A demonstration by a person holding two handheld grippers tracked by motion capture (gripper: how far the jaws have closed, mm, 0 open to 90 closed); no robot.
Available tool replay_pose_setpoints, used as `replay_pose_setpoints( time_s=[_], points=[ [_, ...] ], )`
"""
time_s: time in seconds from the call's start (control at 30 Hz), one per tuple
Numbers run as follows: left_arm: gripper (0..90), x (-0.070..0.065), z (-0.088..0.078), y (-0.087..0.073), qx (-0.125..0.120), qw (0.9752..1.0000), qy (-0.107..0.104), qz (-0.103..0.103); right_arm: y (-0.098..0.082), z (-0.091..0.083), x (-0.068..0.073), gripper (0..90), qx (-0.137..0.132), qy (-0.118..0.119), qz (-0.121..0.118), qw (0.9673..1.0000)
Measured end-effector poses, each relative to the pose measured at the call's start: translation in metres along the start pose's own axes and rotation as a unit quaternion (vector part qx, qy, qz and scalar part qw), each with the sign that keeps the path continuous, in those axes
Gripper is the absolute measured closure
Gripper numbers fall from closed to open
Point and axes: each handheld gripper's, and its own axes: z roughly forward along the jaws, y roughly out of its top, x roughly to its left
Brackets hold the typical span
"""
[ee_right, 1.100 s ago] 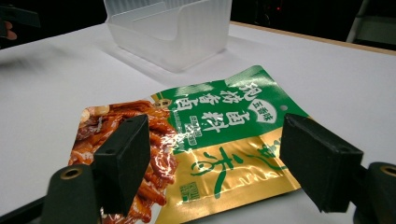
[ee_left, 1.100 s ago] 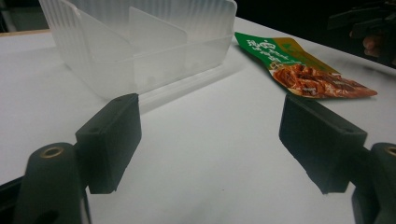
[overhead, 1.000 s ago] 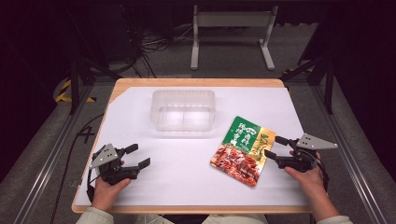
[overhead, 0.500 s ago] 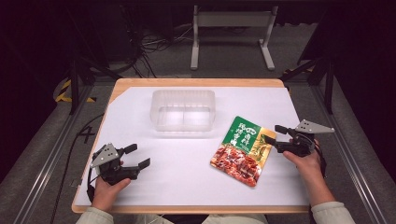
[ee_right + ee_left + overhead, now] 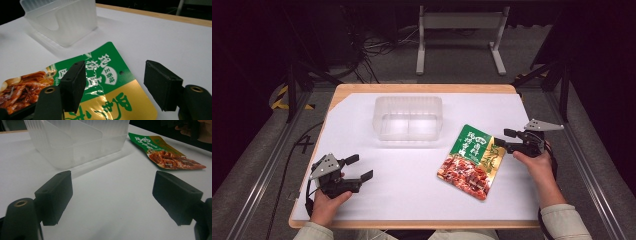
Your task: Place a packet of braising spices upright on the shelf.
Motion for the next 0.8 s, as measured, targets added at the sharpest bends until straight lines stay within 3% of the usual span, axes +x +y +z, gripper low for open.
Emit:
replay_pose_setpoints(
  time_s=[0.2, 0.8],
  points=[
    [17.3, 0.0, 0.001, 0.0, 0.003, 1.0, -0.001, -0.001, -0.006, 0.009, -0.014, 33.0, 0.055, -0.013, 0.032, 0.9979],
    [17.2, -0.002, 0.002, 0.0, 0.005, 1.0, -0.003, 0.001, -0.021, 0.021, -0.024, 28.5, 0.097, 0.002, 0.06, 0.9935]
  ],
)
